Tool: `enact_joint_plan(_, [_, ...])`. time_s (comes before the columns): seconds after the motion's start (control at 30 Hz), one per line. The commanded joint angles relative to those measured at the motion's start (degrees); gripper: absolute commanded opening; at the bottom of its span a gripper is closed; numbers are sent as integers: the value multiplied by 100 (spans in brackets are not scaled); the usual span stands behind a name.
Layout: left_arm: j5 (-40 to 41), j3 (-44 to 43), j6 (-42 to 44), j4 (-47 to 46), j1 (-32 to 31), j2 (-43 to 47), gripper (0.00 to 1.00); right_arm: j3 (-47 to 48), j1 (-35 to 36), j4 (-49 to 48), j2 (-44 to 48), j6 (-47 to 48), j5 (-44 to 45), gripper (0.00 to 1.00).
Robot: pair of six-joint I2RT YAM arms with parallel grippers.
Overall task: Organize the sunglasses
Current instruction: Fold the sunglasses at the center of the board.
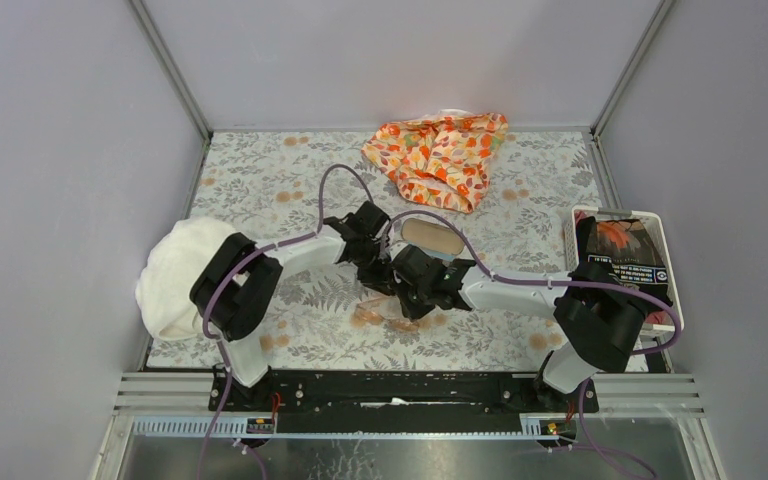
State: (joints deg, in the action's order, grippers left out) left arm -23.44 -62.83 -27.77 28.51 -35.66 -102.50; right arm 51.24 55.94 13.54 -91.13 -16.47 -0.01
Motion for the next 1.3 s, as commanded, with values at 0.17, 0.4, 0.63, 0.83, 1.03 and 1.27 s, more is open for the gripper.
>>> enact_joint_plan(0.17, [-713, 497, -28, -391, -264, 221, 22, 46, 32, -211, 197, 156, 10, 0])
enact_joint_plan(0.4, [-328, 427, 55, -124, -210, 234, 22, -19, 31, -205, 419, 21, 219, 38])
enact_joint_plan(0.63, [-228, 362, 52, -74, -153, 221, 21, -98, 31, 69, 1170, -214, 756, 45])
enact_joint_plan(0.83, [-174, 319, 125, -13, -75, 170, 21, -570, 206, 90, 1895, -990, 20, 43])
enact_joint_plan(1.03, [-220, 270, 168, -58, -20, 69, 21, -1179, 1338, -168, 2064, -1885, 521, 42])
enact_joint_plan(1.27, [-292, 290, 254, -66, 2, -74, 21, -1156, 1723, -354, 1325, -2610, 1281, 42])
